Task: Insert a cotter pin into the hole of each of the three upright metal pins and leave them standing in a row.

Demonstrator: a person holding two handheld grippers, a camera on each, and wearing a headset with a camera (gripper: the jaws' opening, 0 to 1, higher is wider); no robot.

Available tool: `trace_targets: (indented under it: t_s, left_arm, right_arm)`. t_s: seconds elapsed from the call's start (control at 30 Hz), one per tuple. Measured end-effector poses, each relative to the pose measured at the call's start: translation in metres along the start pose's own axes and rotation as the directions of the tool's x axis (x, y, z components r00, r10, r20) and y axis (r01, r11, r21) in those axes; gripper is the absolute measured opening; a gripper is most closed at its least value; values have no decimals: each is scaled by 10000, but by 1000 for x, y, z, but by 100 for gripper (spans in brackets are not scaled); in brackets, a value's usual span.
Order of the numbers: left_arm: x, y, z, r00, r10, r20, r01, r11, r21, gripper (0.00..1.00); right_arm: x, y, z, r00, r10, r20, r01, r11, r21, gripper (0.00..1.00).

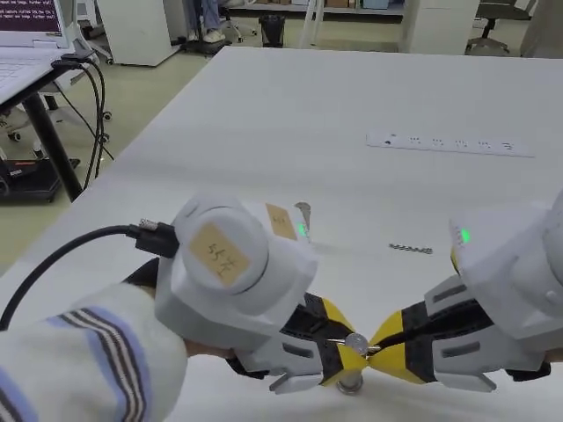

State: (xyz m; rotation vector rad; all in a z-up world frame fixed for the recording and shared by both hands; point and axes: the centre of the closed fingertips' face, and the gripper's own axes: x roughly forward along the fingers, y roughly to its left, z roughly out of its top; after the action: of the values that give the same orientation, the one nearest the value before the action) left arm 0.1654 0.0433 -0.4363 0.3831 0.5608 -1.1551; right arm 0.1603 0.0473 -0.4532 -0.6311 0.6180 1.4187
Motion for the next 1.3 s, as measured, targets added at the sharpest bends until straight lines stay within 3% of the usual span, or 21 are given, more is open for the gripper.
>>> trace_targets:
  t_s: [0.17,0.23,0.37,0.63,0.77,0.83,0.93,1.3]
  left_arm:
    - [-10,1,3,9993,123,354,-111,9993,-357,21]
    - [-14,-1,7,9972,167,729,-122,9980,-620,27]
    - [-25,-6,10,9925,123,1213,13,9938,-1112,40]
    - [-44,-14,3,9859,548,1579,-289,9864,-1621,70]
    - [-49,-10,-15,9851,912,1456,-587,9750,-2141,81]
    - [-51,-8,-23,9845,1163,1310,-857,9720,-2186,86]
    - [-54,-9,-30,9855,1145,1249,-826,9683,-2356,98]
    - [-60,-9,-39,9833,1395,1167,-1012,9527,-2865,99]
  right_arm:
    - [-4,-2,4,9982,-260,539,238,9989,411,4]
    - [-5,-1,7,9961,-275,834,234,9985,499,6]
    - [-7,1,19,9796,-417,1968,136,9898,1419,11]
    - [-2,0,17,9692,-732,2353,235,9780,2074,30]
    - [3,2,18,9591,-718,2738,-2,9671,2545,33]
    - [5,2,17,9571,-725,2806,-36,9651,2618,35]
    - [9,3,16,9564,-732,2826,-48,9640,2660,37]
    - [20,5,11,9503,-646,3045,-288,9557,2928,31]
